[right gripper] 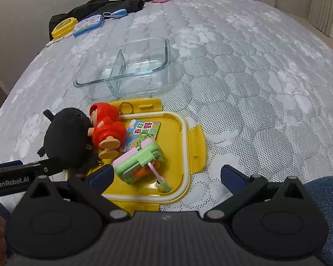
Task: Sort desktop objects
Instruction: 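Grasp the black plush toy in the yellow lunchbox with the left tool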
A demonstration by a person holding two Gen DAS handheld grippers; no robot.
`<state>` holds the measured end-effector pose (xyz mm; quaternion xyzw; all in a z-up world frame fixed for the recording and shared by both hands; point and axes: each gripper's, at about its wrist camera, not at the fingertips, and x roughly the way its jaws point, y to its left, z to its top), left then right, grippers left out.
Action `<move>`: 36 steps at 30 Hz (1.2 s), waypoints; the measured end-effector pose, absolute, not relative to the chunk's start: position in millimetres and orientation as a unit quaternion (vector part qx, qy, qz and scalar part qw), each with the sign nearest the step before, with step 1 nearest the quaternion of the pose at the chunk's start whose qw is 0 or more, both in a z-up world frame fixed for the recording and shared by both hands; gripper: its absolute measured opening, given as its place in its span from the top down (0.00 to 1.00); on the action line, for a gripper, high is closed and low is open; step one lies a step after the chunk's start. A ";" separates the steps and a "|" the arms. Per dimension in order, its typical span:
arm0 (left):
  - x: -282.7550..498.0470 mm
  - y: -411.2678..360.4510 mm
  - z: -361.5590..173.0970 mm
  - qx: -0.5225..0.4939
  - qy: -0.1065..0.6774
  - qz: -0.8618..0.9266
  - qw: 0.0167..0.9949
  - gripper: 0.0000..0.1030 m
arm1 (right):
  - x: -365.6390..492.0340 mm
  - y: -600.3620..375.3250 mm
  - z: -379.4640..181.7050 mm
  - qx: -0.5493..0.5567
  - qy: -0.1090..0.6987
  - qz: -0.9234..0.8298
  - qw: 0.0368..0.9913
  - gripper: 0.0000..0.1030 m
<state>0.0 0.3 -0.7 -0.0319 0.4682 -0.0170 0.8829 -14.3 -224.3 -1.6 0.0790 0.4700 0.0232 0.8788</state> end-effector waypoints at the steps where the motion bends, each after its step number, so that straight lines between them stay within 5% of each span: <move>1: 0.1 0.7 -1.6 -0.032 0.469 -0.016 0.882 0.00 | -14.4 -224.2 -1.6 0.079 0.470 0.023 0.879 0.00; 36: -0.8 -0.2 -4.3 -0.029 0.461 -0.023 0.887 0.00 | -13.5 -224.0 7.8 0.048 0.441 0.018 0.896 0.00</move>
